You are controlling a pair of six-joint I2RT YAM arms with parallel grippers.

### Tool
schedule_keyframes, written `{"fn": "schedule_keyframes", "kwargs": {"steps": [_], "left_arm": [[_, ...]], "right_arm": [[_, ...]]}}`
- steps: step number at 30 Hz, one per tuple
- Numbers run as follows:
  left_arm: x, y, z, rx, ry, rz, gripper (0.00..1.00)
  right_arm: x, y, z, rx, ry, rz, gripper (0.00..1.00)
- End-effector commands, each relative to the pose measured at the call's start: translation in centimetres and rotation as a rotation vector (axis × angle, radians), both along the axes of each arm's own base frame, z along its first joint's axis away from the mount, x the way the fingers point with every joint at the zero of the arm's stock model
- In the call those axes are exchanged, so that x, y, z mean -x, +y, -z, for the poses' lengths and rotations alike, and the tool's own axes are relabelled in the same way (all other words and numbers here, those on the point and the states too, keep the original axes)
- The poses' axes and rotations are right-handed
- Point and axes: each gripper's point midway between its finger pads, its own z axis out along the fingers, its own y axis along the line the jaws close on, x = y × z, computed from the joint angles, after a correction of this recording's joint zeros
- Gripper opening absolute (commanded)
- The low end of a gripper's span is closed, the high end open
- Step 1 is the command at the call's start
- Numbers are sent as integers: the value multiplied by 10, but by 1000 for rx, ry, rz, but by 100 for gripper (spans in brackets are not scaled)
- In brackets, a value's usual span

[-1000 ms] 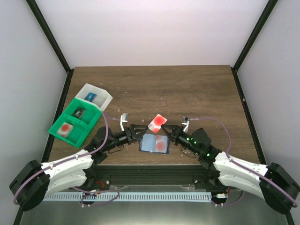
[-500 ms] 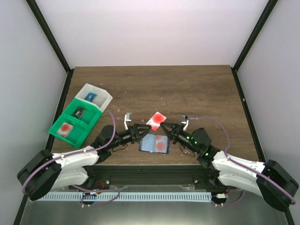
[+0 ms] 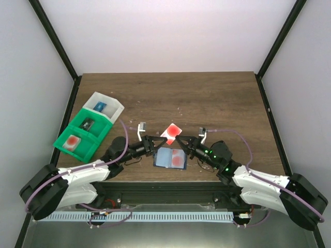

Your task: Take the credit cards out of the card holder

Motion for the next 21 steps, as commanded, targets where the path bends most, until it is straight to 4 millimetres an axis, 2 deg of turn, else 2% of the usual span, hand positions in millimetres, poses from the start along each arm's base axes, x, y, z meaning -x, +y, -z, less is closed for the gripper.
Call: {"fn": "schedule_keyframes", "kwargs": {"steps": [1,4,6,9,15,21], "left_arm": [[-7,4,-12,-44,-67,-40,0],[-13,12,-10,-105,-90,-68,0],[-19,24,-11,-108,-94,-87,0],[-32,49,1,-193,-49,-124,0],[-57,108,0,-370,-47,-196,0],[-84,173,1,-486,21,-270,0]], "right_arm": [[5,2,-2,9,-18,-21,4],[7,3,-4,35,-45,-34,31],[9,3,-5,58,-65,-40,44],[11,-3,0,97,-75,-28,59],[14,-7,-3,239,-149,-30,72],[17,-13,-9,287,-217,-23,74]]}}
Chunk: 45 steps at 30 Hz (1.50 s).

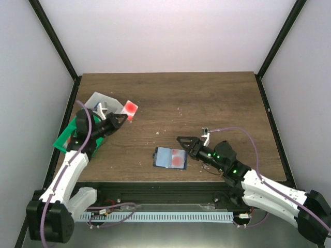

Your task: Take the credit cards out of the card holder

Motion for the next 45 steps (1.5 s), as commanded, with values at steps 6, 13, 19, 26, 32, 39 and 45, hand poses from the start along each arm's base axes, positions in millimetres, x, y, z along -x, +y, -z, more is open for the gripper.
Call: {"fn": "schedule_keyframes", "kwargs": {"steps": [6,13,19,26,32,39,45], "left_arm": [[0,60,8,-83,111,-9,0],[13,56,7,-88,109,25,0],[30,44,5,-48,85,111,0],[57,21,7,101,67,229,0],[68,10,10,120,74,280,0],[72,7,7,126,71,296,0],[73,6,4,125,57,306,0]], "right_arm": [[-4,2,-15,163,-182,-16,73],[-27,34,-48,308,-339,-162,70],[-58,59,-72,209,-413,-287,66],[-80,109,-64,173,-431,-518,63],[-91,126,-57,139,-403,-580,56],[-81,148,-42,100,-353,-682,49],[-69,158,-34,57,-320,-727,40]]}}
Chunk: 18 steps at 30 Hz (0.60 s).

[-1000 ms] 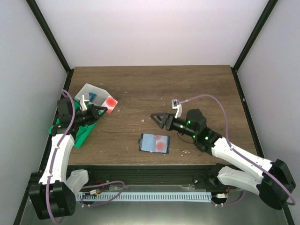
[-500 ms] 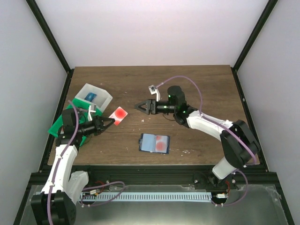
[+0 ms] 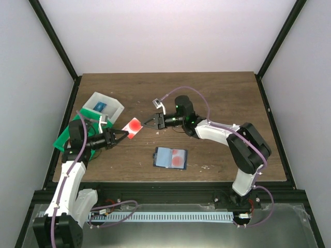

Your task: Take the credit cards out of the card holder

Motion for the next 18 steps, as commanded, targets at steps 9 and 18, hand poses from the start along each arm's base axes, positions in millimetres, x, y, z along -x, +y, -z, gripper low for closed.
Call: {"fn": "schedule_keyframes", "kwargs": {"steps": [9,18], "left_arm": [[3,-3,-11,13,-41,24,0],[-8,7,-3,-59,-20,-61,37]], "right_arm": [[20,9,-20,-100,13,-86,22],[15,5,-12,-92,46,-7,0]]}}
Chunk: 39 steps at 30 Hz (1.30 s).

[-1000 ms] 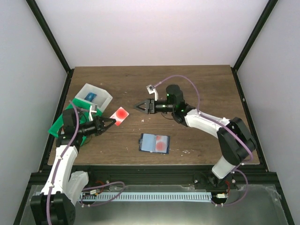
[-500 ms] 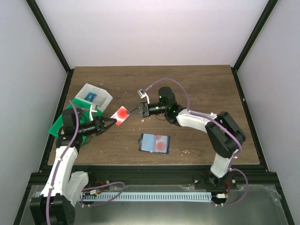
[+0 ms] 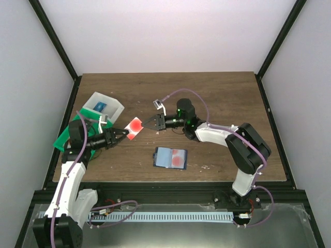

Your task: Take the credit cards out of the card holder

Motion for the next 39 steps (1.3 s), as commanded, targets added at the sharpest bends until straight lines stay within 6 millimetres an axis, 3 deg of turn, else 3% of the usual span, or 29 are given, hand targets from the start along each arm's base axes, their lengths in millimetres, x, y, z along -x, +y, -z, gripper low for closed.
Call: {"fn": "schedule_keyframes", "kwargs": {"steps": [1,3,5,9,11,15,20,25,28,29,30,32,34,39], "left_arm": [[-15,13,-3,-94,-5,-99,47],[-27,33,-3,-224,11,-209,67],[-37,57,-17,-356,-8,-338,75],[-46,97,-84,-506,-143,-576,82],[-43,106,-117,-517,-216,-644,82],[-37,107,-160,-486,-312,-681,82],[-37,106,-167,-477,-329,-682,80],[-31,102,-189,-438,-398,-686,79],[-30,99,-189,-420,-409,-674,79],[-32,98,-186,-422,-408,-671,79],[-35,100,-179,-425,-391,-674,79],[-41,100,-162,-440,-344,-664,77],[-47,96,-147,-426,-300,-631,73],[-51,86,-114,-308,-155,-600,70]], "right_arm": [[1,2,2,-10,14,30,1],[1,9,6,-5,30,30,0],[1,20,6,1,32,30,0],[3,51,7,20,24,31,0],[4,70,0,7,12,30,0],[11,116,-1,21,-23,32,0],[8,170,-5,16,-55,41,1],[2,217,14,32,-57,68,1],[-1,239,28,54,-49,82,1],[0,243,24,47,-41,73,0],[-1,246,39,59,-18,62,1],[-8,240,44,72,5,88,1],[-18,224,20,48,-18,129,1],[-50,167,-7,56,1,251,0]]}}
